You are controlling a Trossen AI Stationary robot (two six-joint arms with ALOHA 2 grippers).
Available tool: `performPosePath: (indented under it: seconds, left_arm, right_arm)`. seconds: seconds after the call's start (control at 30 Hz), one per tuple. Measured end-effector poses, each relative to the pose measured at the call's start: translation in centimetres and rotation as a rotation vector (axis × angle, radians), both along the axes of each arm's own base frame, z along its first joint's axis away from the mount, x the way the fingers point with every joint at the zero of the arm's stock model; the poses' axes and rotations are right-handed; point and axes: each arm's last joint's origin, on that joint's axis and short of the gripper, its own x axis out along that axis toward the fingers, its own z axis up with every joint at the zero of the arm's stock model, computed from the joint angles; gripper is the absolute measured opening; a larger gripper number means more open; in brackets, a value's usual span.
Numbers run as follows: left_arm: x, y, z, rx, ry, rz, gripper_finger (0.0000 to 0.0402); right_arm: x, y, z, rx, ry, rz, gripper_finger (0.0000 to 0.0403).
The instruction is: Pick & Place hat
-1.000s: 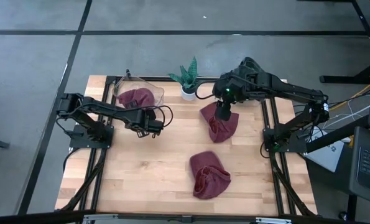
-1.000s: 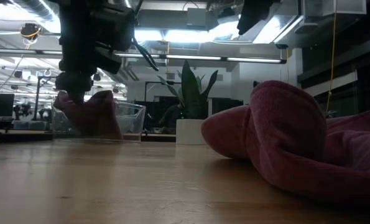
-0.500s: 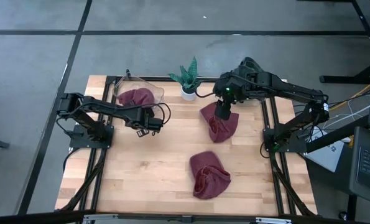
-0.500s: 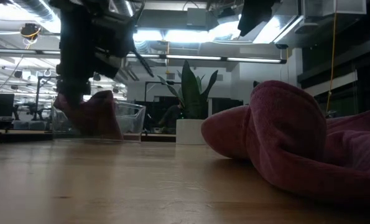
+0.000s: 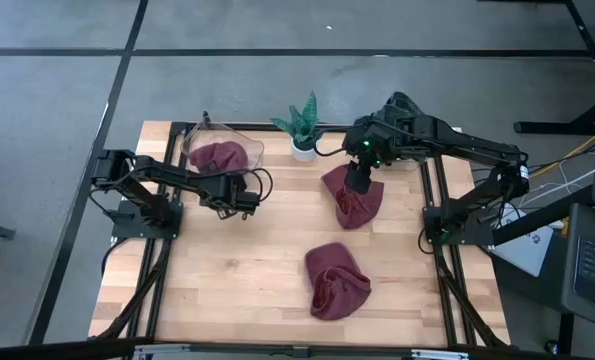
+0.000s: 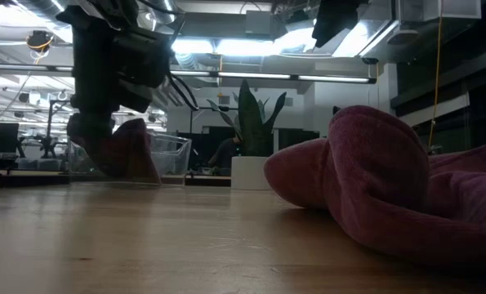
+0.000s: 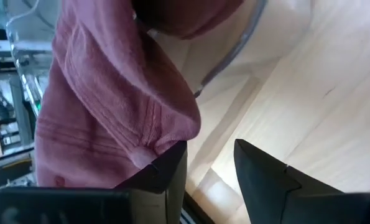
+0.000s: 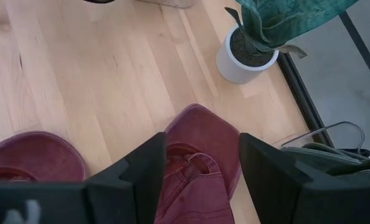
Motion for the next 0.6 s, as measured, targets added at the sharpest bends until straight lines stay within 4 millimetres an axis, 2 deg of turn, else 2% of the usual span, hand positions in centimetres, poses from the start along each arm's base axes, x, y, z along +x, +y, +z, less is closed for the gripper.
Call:
performPosePath:
  seconds: [0.13,0.27,0.5,0.6]
  left_arm:
    - [0.1,0.1,0.0,0.02,0.003,-0.014,0.0089]
    - [0.1,0.2,0.2,0.104,-0.012,-0.012,0.0015]
    - [0.0,0.3,0.5,0.173,-0.026,-0.012,0.0002]
    - [0.3,0.4,1.5,0.224,-0.039,-0.024,0.0002]
  right_arm:
    - [0.0,0.0,0.0,0.006,-0.004,-0.01,0.02]
    - [0.0,0.0,0.0,0.013,-0.008,-0.021,0.02]
    - [0.0,0.0,0.0,0.022,-0.013,-0.034,0.02]
    - [0.0,0.0,0.0,0.025,-0.014,-0.037,0.02]
